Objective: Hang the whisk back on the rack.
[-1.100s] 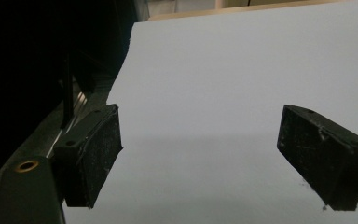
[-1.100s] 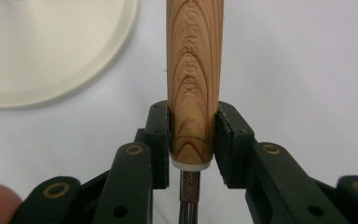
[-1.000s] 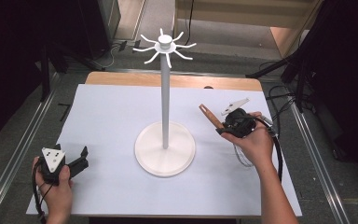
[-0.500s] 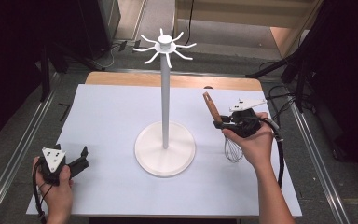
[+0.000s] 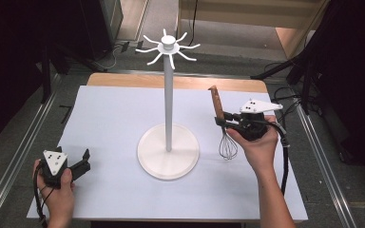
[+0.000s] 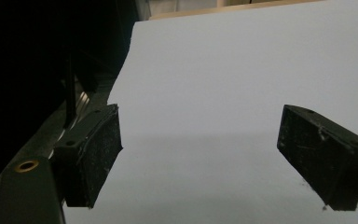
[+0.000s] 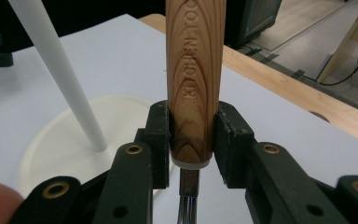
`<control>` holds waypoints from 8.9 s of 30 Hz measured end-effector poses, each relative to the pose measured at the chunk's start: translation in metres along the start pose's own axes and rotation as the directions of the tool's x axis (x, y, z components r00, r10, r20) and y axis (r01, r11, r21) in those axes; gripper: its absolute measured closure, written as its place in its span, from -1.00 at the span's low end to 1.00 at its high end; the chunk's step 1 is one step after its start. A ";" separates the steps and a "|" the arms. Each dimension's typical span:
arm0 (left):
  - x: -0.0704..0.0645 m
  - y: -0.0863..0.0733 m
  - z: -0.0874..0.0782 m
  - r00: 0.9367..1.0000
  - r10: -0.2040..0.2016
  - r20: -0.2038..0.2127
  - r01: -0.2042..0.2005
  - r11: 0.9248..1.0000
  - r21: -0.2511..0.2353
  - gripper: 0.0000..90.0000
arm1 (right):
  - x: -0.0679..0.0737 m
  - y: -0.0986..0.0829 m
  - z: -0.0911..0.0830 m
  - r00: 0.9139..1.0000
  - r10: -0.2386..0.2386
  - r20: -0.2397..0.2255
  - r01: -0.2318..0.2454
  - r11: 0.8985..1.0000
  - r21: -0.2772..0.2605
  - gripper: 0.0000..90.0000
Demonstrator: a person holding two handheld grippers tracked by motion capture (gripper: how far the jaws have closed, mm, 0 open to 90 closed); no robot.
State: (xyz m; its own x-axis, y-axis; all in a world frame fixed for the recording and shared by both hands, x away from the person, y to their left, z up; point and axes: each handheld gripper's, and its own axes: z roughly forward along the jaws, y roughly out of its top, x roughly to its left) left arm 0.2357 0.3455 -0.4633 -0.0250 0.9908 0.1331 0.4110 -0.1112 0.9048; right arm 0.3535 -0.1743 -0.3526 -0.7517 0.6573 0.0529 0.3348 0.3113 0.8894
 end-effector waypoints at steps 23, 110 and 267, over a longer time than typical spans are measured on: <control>0.000 0.000 0.000 1.000 0.000 0.000 0.000 1.000 -0.004 -0.68 | 0.028 0.018 -0.010 0.999 -0.041 0.007 0.042 0.971 -0.234 0.57; 0.000 0.000 0.000 1.000 -0.002 0.001 0.002 1.000 -0.003 -0.68 | 0.094 0.086 -0.029 0.993 -0.076 -0.092 0.023 0.880 -0.475 0.57; 0.000 0.000 0.000 1.000 -0.004 0.004 0.004 1.000 0.004 -0.68 | 0.018 -0.111 -0.010 0.952 0.166 0.258 -0.111 0.970 -0.214 -1.00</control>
State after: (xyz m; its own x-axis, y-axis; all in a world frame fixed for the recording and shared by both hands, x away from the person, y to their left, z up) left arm 0.2361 0.3456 -0.4633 -0.0231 0.9915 0.1277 0.4145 -0.1067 0.9038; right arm 0.2974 -0.2044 -0.4455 -0.5130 0.8546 0.0807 0.2869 0.0821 0.9544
